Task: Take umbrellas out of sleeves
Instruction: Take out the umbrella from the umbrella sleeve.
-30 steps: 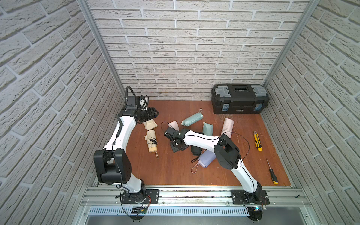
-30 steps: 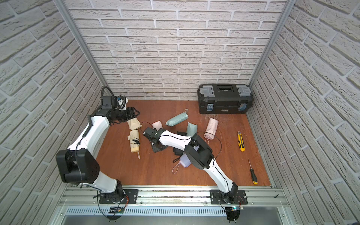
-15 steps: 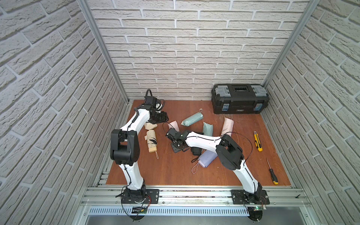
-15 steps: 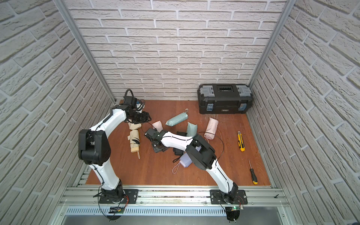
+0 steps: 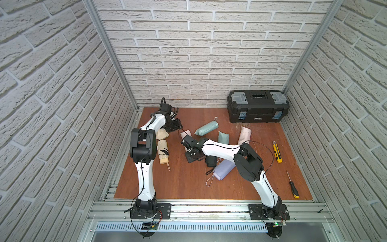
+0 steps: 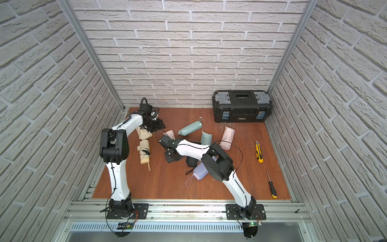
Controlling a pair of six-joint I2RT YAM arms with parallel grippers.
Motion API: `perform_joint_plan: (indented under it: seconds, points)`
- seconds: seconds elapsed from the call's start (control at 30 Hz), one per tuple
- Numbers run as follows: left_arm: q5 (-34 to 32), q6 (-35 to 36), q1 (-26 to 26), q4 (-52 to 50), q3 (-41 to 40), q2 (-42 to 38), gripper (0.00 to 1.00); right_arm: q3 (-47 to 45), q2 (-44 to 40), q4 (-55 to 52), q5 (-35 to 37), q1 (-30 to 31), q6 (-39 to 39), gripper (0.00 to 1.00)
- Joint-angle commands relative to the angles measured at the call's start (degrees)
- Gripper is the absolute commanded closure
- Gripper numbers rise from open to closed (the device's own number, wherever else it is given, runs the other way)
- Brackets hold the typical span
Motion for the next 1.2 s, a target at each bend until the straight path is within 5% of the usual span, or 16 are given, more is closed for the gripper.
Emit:
perform_joint_plan:
  seconds: [0.0, 0.43, 1.03, 1.17]
  points:
    - [1.66, -7.43, 0.13, 8.97, -4.62, -2.67, 0.39, -2.07, 3.5, 0.27, -4.31, 0.19, -0.81, 0.97]
    - [6.04, -26.64, 0.49, 23.34, -15.5, -3.14, 0.41, -3.45, 2.31, -0.34, -1.85, 0.11, 3.65, 0.97]
    - [6.01, -28.44, -0.84, 28.64, -17.06, -2.02, 0.96, -3.49, 1.95, -1.0, -1.43, 0.63, 4.56, 0.97]
    - [5.62, -27.9, -0.93, 28.41, -16.97, -2.5, 1.0, -3.66, 1.65, -1.09, -0.88, 0.63, 4.2, 0.97]
